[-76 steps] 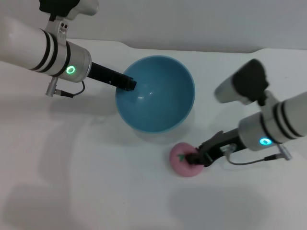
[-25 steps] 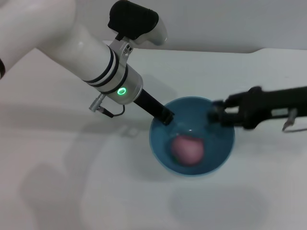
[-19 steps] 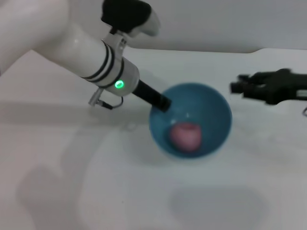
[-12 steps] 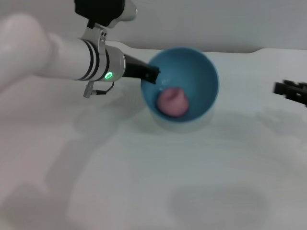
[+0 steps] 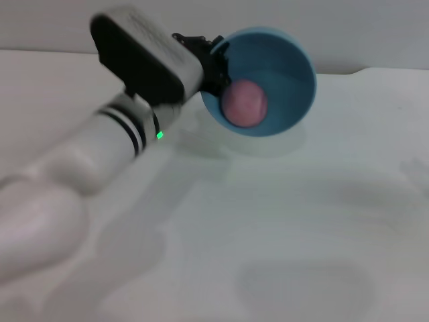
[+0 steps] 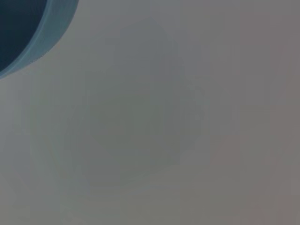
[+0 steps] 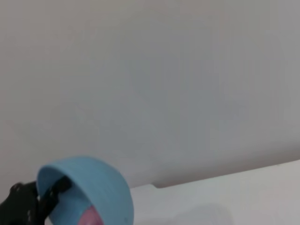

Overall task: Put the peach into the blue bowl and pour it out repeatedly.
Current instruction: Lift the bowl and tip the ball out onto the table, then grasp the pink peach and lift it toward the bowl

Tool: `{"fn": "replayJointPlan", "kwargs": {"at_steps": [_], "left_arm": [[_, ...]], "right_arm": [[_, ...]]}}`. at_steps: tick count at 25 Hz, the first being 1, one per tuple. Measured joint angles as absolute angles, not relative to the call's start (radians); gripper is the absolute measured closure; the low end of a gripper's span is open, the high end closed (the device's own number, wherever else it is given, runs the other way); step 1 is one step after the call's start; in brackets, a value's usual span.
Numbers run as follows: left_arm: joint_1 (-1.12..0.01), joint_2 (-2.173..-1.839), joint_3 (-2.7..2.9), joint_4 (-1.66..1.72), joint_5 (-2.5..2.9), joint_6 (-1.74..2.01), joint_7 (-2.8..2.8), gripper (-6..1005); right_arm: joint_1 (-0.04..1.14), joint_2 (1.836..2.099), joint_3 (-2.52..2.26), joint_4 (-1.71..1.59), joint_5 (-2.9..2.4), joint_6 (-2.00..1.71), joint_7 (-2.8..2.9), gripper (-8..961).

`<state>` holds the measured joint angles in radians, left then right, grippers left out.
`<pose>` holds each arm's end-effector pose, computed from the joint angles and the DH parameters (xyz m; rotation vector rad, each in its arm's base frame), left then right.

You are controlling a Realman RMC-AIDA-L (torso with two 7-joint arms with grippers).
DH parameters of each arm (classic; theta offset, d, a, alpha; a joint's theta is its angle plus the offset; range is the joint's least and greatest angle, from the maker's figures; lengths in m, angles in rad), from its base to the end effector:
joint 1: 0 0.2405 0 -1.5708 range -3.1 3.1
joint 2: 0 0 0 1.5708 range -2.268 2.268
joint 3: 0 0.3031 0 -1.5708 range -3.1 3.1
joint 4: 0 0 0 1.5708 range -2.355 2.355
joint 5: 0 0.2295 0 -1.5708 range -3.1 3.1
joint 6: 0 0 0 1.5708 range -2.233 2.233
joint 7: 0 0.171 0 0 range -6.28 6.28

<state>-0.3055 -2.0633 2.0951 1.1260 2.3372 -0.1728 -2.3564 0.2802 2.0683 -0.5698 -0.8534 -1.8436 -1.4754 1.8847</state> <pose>-0.2093 0.4112 -0.1213 -2.0688 -0.1902 -0.3400 0.3796 0.3399 0.0393 -2.1036 1.3021 0.8863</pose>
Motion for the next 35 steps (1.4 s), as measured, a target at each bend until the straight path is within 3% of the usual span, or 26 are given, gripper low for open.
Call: {"fn": "replayJointPlan", "kwargs": {"at_steps": [6,13,26,35], "left_arm": [[-0.304,-2.075,2.386,0.967,2.333,-0.695,-2.016,1001],[-0.358,-2.078,2.505,0.877,2.331,-0.769,-1.814,1001],[-0.411,-2.072,2.41,0.861,2.239,-0.711,-2.088,1001],[-0.429,-2.064,2.095,0.979,2.224,-0.177,-2.26,1000]], "right_arm": [[0.278,2.069,-0.538,-0.843,-1.844,-1.503,1.884,559],[0.278,2.068,-0.537,-0.842,-1.844,-1.504,1.882,559],[0.297,2.066,-0.601,-0.832,-1.882,-1.552,1.878,560],[0.337,2.066,-0.756,-0.833,-1.901,-1.556,1.878,559]]}}
